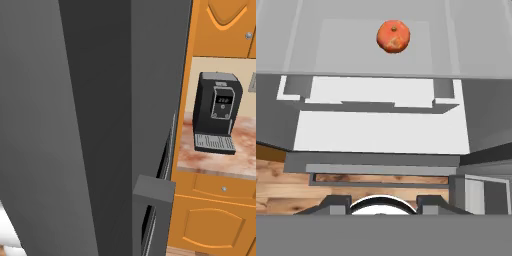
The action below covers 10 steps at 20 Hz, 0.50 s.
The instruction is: Place the cold items (mango and squash) from the fridge in one tupperware on the dining counter. Place the warm items (kebab skewer and hot dog) in the stove area in another tupperware.
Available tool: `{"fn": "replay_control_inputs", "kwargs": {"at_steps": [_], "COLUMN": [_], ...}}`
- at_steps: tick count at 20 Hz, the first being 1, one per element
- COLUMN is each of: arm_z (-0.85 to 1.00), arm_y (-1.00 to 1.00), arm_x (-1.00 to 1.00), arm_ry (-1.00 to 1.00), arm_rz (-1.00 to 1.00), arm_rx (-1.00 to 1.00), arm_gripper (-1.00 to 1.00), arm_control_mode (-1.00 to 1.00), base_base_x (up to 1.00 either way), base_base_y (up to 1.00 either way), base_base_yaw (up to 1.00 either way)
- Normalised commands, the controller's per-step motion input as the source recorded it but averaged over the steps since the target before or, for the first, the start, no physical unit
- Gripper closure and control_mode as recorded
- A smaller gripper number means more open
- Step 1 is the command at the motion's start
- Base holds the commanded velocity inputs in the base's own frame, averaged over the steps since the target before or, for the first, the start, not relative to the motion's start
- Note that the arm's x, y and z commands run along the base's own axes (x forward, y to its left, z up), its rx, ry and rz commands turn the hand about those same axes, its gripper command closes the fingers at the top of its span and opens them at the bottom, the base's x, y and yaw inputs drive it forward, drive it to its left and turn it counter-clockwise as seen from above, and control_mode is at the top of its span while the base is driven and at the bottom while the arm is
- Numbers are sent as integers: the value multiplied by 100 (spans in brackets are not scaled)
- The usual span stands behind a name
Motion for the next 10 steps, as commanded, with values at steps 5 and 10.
{"fn": "replay_control_inputs", "kwargs": {"at_steps": [5, 10], "arm_z": [0, 15], "arm_y": [4, -5], "arm_x": [-3, 1], "arm_ry": [-12, -36], "arm_rz": [-4, -19], "arm_rx": [0, 0], "arm_gripper": [-100, -100], "arm_control_mode": [-100, -100], "base_base_x": [0, 0], "base_base_y": [0, 0], "base_base_yaw": [0, 0]}}
